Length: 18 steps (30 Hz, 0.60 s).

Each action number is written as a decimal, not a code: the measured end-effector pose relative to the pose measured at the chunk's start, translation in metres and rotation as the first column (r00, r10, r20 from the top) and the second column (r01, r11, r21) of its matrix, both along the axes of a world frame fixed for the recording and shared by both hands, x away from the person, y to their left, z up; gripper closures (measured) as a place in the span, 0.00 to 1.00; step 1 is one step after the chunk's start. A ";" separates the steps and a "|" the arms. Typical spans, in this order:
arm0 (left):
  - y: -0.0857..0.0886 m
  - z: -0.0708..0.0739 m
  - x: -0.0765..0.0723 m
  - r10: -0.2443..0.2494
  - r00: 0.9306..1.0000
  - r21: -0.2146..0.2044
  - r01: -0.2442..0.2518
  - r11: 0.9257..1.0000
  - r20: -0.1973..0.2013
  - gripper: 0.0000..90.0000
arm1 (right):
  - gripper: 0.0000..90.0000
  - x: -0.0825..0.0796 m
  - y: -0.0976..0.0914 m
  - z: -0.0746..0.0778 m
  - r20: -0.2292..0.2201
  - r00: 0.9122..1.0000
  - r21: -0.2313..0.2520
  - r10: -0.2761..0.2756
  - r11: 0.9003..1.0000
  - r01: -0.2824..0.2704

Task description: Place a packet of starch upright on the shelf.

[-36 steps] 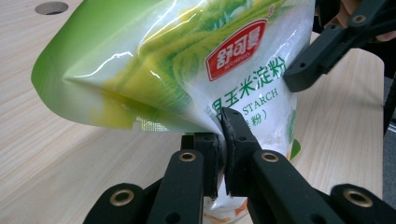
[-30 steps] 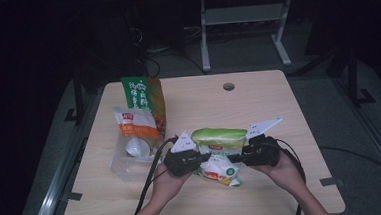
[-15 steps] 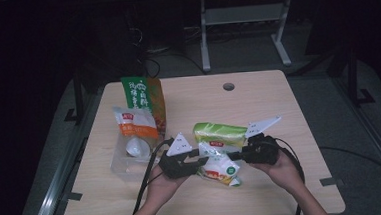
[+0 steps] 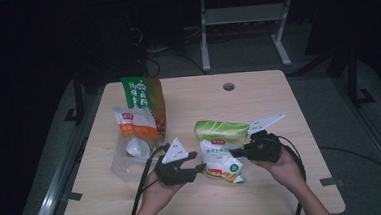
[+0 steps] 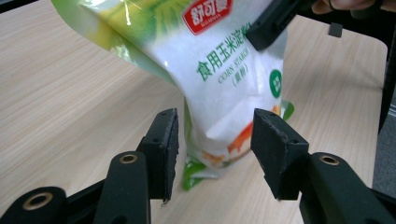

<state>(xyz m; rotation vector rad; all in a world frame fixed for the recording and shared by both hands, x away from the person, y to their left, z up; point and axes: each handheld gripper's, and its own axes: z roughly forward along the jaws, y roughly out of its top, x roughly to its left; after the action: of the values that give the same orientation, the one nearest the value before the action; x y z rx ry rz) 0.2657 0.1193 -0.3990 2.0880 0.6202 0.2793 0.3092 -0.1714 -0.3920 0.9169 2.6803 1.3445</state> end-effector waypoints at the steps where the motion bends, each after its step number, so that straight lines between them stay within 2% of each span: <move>1: 0.001 0.000 -0.002 -0.004 1.000 0.000 0.004 1.000 0.000 0.56 | 1.00 0.000 0.000 0.001 -0.001 1.000 0.000 -0.001 1.000 0.001; 10: 0.004 -0.002 -0.016 -0.030 0.999 -0.015 0.030 0.999 0.012 0.53 | 1.00 0.004 0.001 0.015 0.012 1.000 -0.010 -0.013 1.000 0.013; 16: 0.008 -0.005 -0.025 -0.049 0.999 -0.023 0.049 0.999 0.024 0.51 | 1.00 0.008 0.006 0.025 0.021 1.000 -0.011 -0.005 1.000 0.005; 18: 0.009 -0.008 -0.029 -0.051 0.999 -0.033 0.051 0.998 0.017 0.50 | 1.00 0.010 0.009 0.028 0.022 1.000 -0.015 0.002 1.000 -0.002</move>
<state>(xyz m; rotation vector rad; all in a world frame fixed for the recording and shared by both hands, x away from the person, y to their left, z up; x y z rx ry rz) 0.2368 0.1282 -0.4072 2.0646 0.5575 0.2546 0.3191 -0.1620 -0.3637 0.8933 2.6719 1.3257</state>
